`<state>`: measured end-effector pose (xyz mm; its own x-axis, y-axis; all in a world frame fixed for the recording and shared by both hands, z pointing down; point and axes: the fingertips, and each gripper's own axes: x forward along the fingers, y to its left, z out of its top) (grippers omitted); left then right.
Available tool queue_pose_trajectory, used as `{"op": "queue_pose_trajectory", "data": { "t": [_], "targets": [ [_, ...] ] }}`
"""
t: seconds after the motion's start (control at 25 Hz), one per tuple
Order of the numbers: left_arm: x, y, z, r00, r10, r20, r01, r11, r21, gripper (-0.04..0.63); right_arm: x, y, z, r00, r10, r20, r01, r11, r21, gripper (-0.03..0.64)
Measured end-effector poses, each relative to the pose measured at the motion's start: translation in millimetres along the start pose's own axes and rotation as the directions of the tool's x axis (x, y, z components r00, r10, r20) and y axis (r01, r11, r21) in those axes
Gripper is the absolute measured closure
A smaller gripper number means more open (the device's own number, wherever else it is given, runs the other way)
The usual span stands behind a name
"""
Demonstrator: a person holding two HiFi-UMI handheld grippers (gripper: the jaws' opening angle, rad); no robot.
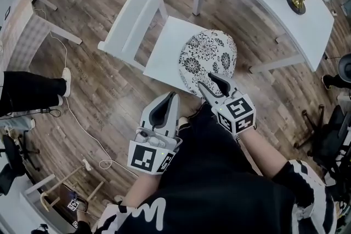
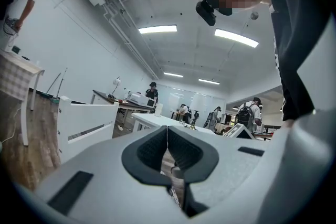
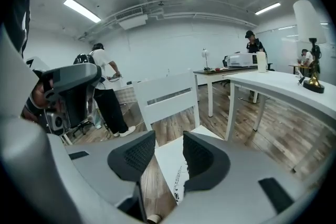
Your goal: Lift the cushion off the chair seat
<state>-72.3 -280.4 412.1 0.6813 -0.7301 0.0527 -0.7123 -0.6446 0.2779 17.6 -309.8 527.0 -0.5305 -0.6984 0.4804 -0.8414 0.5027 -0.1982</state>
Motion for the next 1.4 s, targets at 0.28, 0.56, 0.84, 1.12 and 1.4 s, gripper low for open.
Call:
{"op": "queue_pose_trajectory", "data": {
  "t": [0.28,0.56,0.84,1.12,1.4],
  "targets": [
    [14.1,9.7,-10.6,1.000,0.021,-0.017,-0.021,1.000,-0.007,0.589,31.5,-23.1,-17.8,0.997,0.013,-0.080,-0.014,1.000,-0.008,0.462],
    [23.7,20.9,-27.8,0.996,0.082,-0.037,-0.083,0.996,-0.031,0.589,64.7,-39.4,-40.4,0.989,0.040,-0.145,-0.047,0.998,-0.042,0.463],
    [30.6,29.1,-32.9,0.991,0.126,-0.043,-0.128,0.991,-0.036,0.589,96.1,-56.9,-65.1,0.975,0.042,-0.216,-0.060,0.995,-0.078,0.463],
    [39.6,23.5,-44.0,0.989,0.137,-0.060,-0.140,0.988,-0.060,0.589,121.3,-71.4,-84.9,0.964,0.045,-0.263,-0.069,0.994,-0.084,0.463],
    [42.1,27.8,-54.4,0.984,0.167,-0.066,-0.172,0.982,-0.077,0.589,143.1,-89.3,-116.7,0.943,0.030,-0.331,-0.069,0.992,-0.105,0.463]
  ]
}}
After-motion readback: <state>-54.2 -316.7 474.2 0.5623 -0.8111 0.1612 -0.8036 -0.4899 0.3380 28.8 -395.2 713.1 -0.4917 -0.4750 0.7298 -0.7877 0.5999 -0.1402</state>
